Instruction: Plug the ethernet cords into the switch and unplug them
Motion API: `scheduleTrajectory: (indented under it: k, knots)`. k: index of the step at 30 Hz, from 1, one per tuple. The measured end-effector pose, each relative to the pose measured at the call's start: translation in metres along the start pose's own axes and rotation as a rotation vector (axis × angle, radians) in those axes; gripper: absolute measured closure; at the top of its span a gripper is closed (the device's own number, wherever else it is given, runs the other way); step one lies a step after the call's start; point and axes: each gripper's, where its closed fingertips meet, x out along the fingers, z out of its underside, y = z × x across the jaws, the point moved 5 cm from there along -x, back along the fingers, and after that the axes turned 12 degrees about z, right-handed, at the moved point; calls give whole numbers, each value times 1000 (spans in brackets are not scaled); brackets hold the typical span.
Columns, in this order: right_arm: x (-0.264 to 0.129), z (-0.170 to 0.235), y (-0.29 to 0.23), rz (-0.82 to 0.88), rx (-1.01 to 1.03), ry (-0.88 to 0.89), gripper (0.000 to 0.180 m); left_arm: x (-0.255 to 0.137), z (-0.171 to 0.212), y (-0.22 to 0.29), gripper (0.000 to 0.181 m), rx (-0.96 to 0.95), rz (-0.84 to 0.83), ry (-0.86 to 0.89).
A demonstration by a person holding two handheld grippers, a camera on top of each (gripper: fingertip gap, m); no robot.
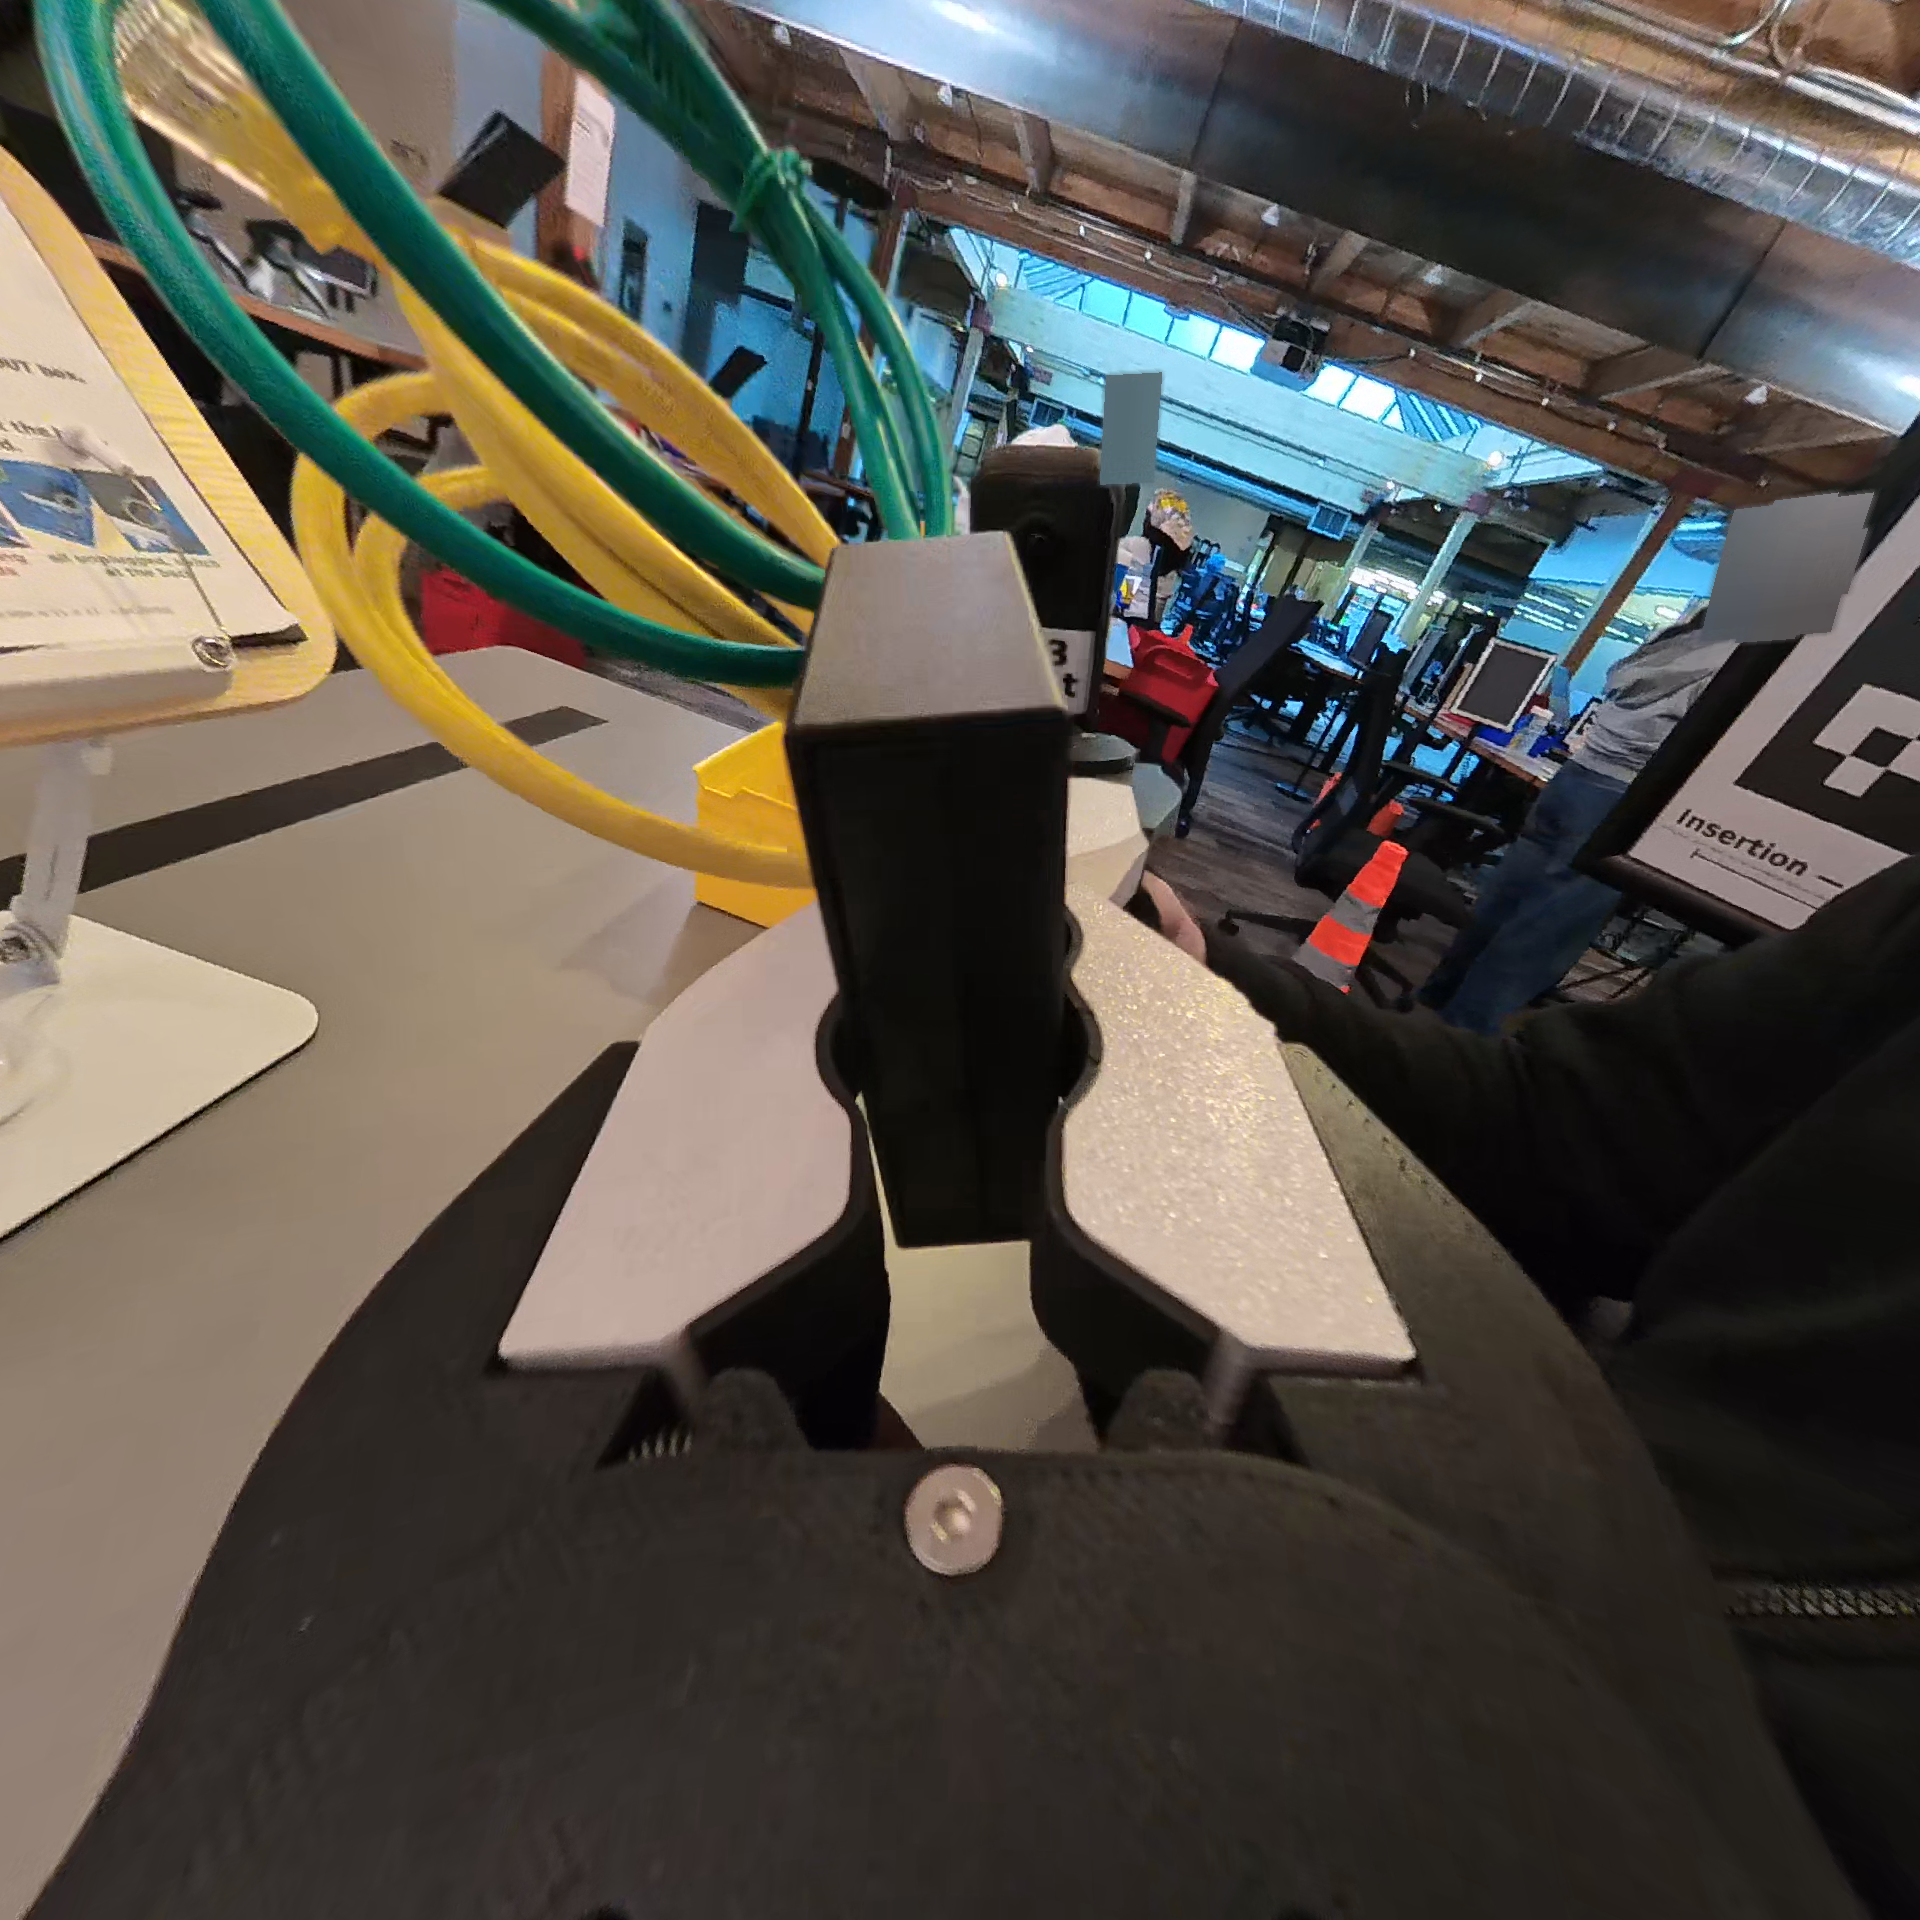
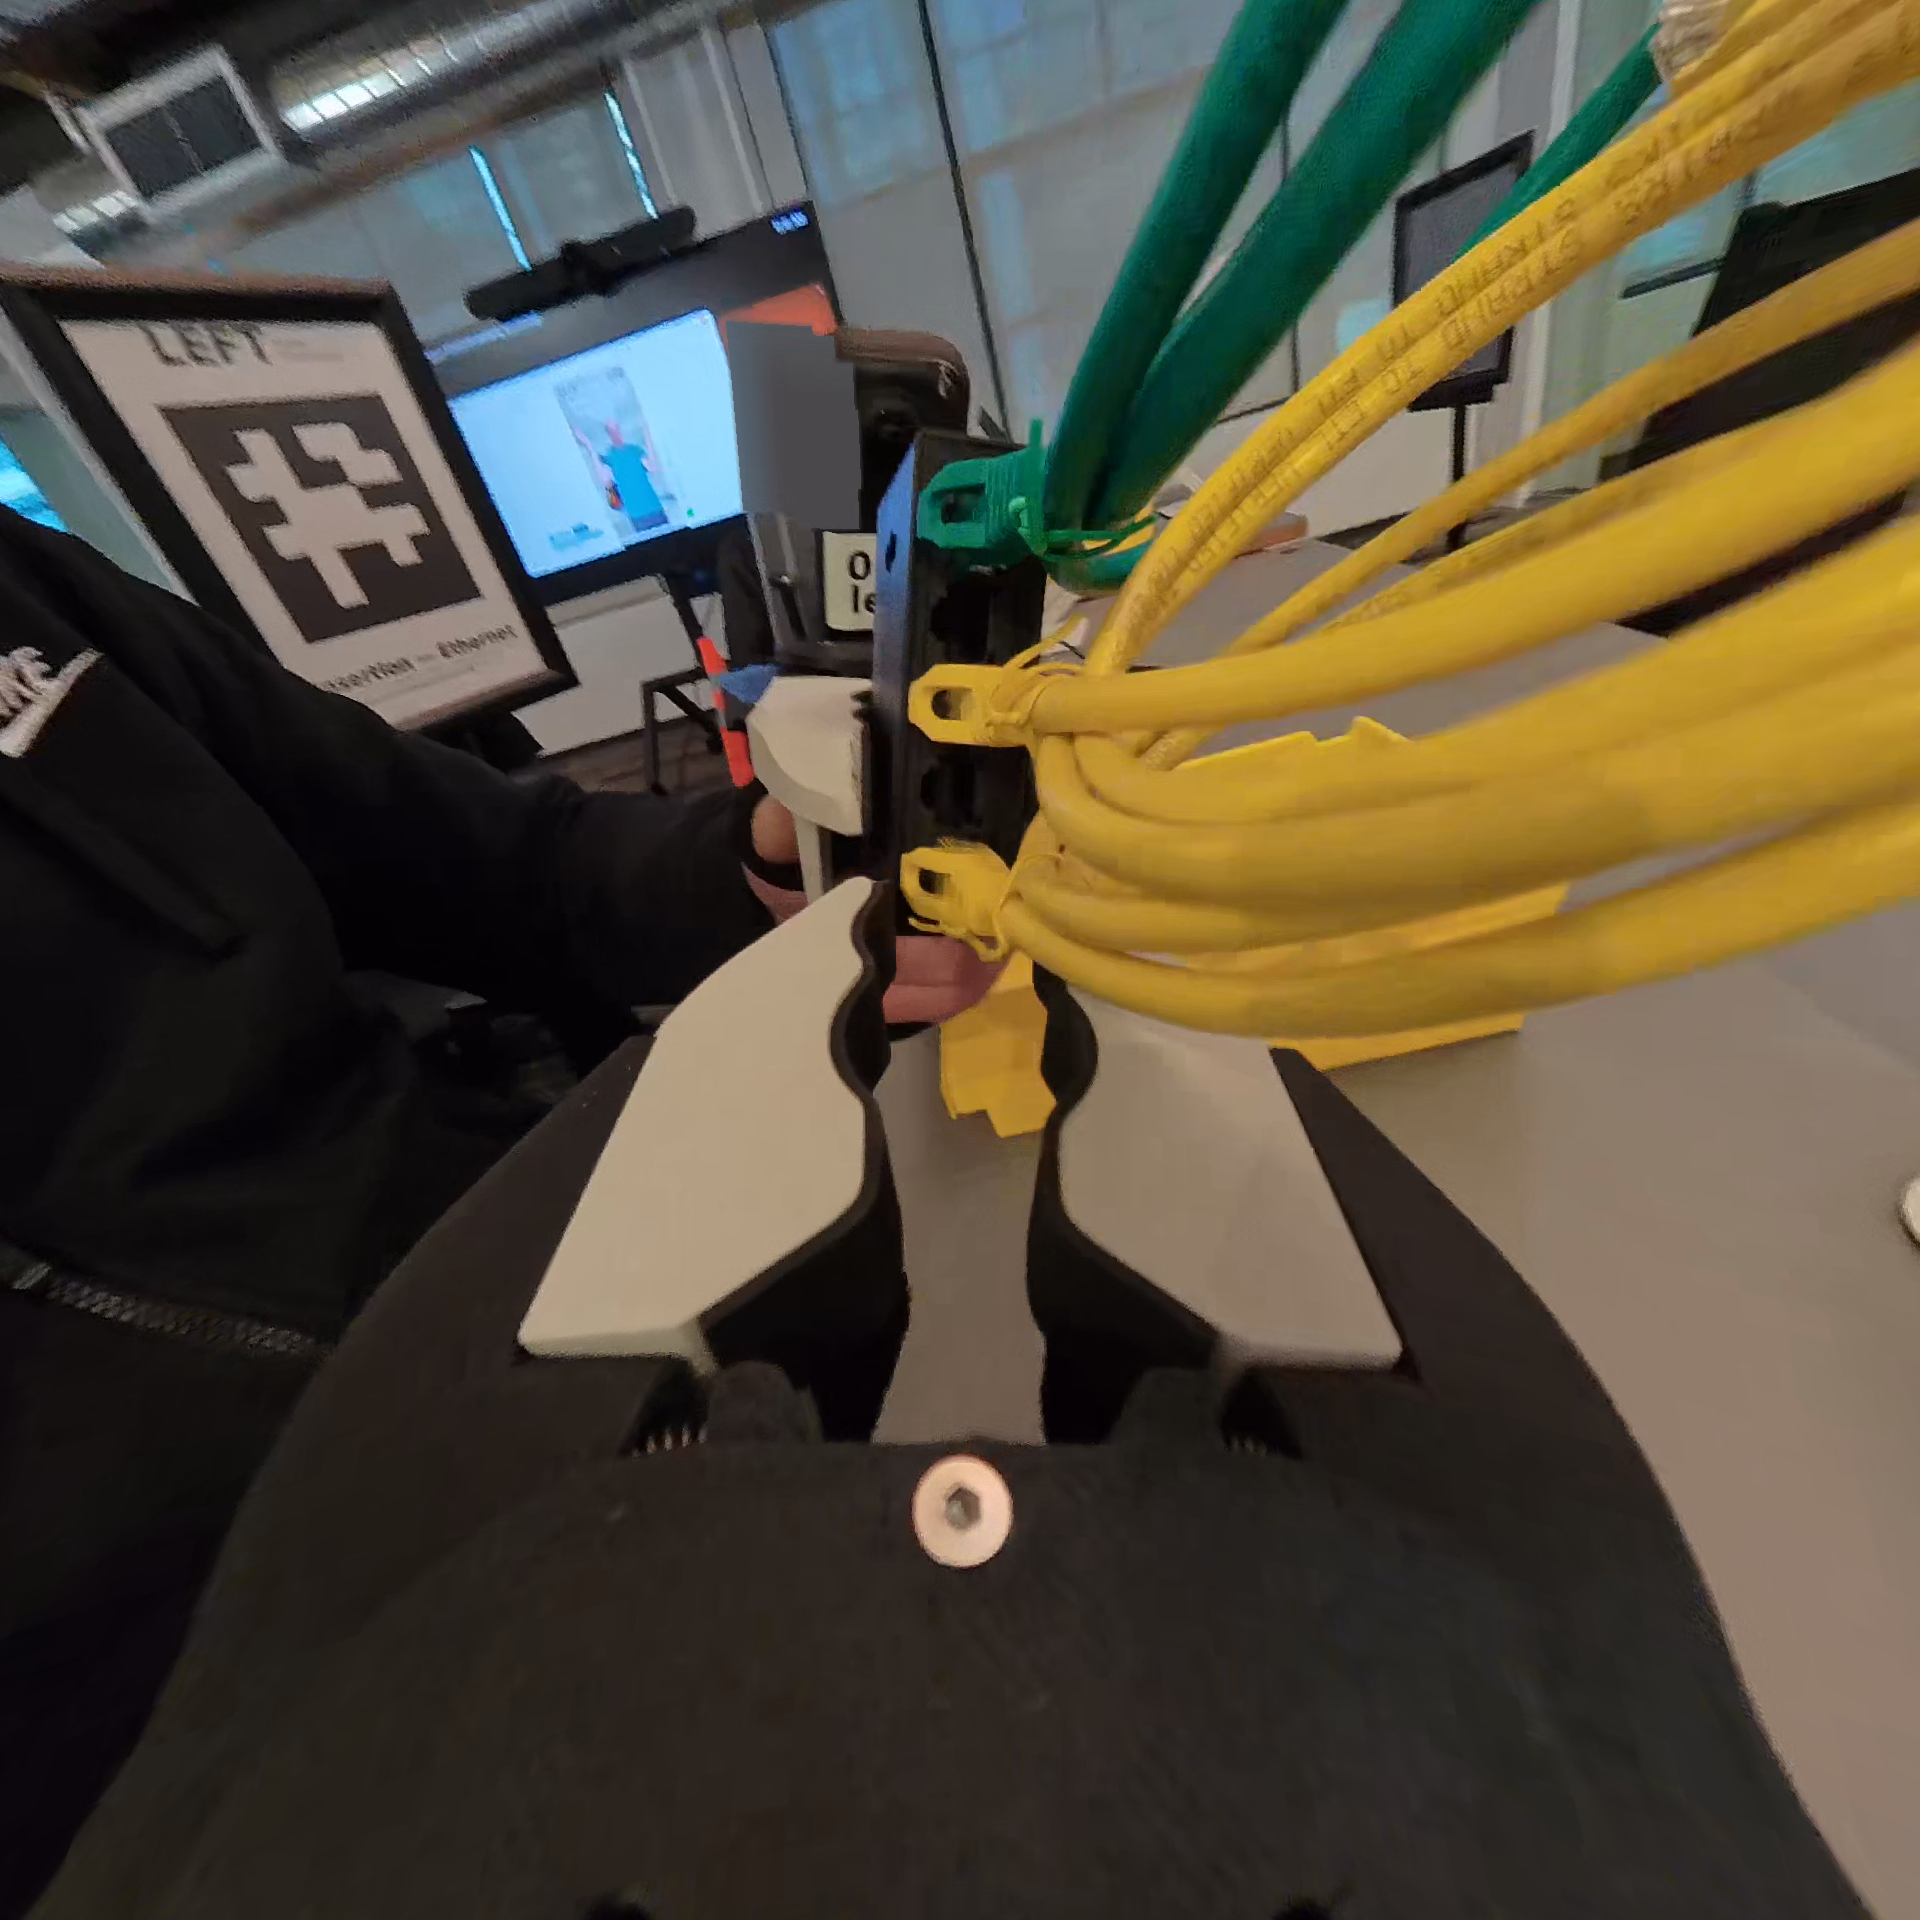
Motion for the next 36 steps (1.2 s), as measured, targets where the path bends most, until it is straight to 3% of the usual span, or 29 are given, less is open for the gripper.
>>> scheduleTrajectory:
  k: [9, 13, 22, 31, 36]
  knots:
    - [-17, 2, -2, 95, -70, -149, 148, -4, 1, -7, 151, -86, -3, 69]
    - [-12, 0, 3, 107, 57, -49, 159, -3, 5, -11, 151, -147, 11, 136]
    - [3, 3, 6, 73, 160, 26, 156, 4, 10, -8, 151, -102, -32, 149]
    - [-4, 1, 0, 16, 58, 24, 159, 7, 8, -1, 151, -74, -19, 152]
    - [-12, -1, 2, -22, 99, 58, 163, 7, 6, 1, 151, -68, -16, 167]
